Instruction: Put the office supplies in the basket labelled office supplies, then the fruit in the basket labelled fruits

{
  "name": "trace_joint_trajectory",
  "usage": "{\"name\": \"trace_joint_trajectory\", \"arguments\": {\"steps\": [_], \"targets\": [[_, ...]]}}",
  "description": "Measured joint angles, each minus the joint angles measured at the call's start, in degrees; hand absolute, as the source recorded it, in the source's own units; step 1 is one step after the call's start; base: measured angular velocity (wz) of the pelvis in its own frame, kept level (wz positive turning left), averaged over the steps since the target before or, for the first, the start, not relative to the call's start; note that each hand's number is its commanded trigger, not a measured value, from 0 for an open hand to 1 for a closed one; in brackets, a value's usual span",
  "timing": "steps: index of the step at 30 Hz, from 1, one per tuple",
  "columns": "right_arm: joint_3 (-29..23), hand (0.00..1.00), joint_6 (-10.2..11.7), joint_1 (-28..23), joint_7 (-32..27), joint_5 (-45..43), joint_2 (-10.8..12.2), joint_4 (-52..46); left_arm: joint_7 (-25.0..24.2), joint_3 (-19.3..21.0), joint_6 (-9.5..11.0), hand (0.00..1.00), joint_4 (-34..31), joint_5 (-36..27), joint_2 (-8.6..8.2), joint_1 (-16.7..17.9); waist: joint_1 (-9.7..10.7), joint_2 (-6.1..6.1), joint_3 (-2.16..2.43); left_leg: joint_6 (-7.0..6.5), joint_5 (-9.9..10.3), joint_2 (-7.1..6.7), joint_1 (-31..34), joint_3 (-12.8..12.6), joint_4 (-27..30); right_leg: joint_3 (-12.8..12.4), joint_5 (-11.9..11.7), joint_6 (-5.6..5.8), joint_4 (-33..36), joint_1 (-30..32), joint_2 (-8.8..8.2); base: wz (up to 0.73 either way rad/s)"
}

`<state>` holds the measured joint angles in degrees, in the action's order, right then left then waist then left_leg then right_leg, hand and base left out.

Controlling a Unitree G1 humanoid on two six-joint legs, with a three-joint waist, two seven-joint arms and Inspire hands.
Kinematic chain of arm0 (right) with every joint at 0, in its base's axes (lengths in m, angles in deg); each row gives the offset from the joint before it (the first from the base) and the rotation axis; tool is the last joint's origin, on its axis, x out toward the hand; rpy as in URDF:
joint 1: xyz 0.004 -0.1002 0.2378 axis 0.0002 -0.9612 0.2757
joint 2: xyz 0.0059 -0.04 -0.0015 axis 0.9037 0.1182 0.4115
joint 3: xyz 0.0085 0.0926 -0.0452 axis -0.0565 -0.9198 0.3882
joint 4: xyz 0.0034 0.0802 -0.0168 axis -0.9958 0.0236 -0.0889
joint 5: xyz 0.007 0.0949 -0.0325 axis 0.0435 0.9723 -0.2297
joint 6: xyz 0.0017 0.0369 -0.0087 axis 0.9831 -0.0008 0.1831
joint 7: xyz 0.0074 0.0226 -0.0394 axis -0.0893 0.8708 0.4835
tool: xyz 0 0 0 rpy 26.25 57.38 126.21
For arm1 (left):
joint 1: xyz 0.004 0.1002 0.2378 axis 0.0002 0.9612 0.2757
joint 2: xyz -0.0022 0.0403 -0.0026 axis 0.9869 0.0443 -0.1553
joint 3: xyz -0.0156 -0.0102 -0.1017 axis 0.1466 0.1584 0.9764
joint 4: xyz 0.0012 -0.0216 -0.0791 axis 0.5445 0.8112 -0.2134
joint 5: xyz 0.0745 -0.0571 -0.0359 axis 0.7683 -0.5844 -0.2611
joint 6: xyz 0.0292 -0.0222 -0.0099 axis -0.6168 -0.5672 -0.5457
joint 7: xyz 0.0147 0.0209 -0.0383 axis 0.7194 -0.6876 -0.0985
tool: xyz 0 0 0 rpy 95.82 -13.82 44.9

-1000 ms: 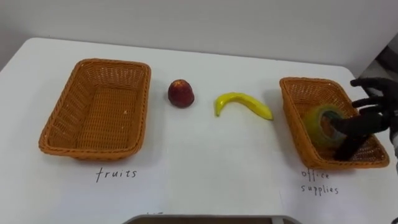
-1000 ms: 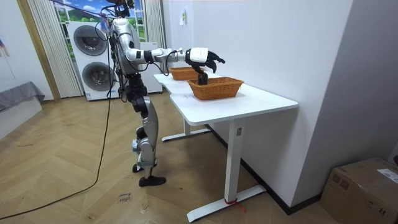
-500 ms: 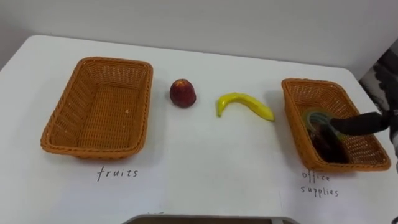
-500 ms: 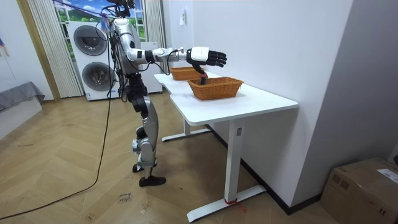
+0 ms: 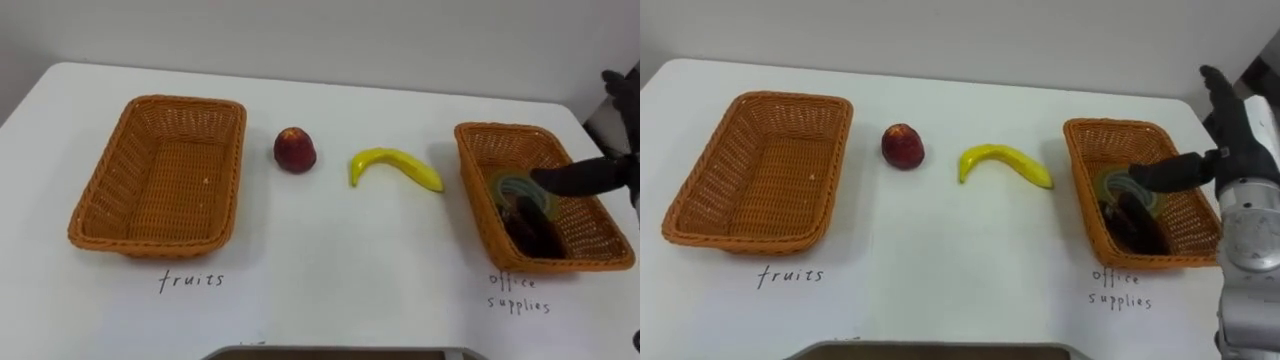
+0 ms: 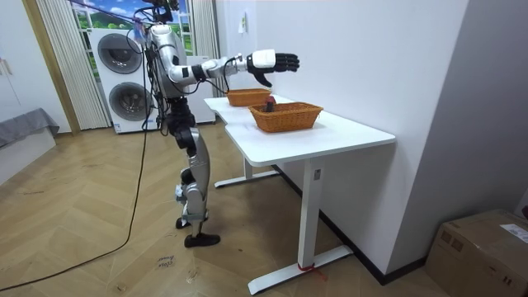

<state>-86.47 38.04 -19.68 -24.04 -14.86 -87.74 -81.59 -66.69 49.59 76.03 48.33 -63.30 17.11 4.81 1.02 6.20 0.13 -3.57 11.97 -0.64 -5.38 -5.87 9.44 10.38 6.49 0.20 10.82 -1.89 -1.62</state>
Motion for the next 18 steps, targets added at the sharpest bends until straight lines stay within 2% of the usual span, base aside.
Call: {"name": "trace_joint_trajectory", "arguments": {"steps": [7,13,18], "targets": [[0.6,0.00,-0.6,0.0,0.8,-0.5,0.0,-7.4,-0.4,-0.1,0.0,0.00,0.3,0.1,0.07,-0.4,-1.4,0.66,0.24,-0.01,0.0,0.03,-0.3,-0.2,-0.2,0.1,0.0,0.00,-0.1,-0.2,0.05,-0.01],[2.9,0.00,-1.1,3.5,2.4,-2.6,0.0,-8.9,-1.1,-0.1,0.1,0.00,2.2,0.0,0.40,-0.7,-1.8,1.16,0.05,-0.02,0.0,0.01,-0.1,0.1,-0.2,0.6,0.0,0.00,0.0,-0.2,-0.07,0.01],[3.2,0.00,-0.9,6.3,3.4,-1.3,-0.1,-8.9,-2.0,-0.1,0.6,0.00,2.4,-0.1,0.48,-0.8,-3.0,1.52,-0.20,-0.03,0.0,0.01,0.1,0.5,-0.2,1.0,0.0,0.00,0.0,-0.1,-0.13,0.02]]}}
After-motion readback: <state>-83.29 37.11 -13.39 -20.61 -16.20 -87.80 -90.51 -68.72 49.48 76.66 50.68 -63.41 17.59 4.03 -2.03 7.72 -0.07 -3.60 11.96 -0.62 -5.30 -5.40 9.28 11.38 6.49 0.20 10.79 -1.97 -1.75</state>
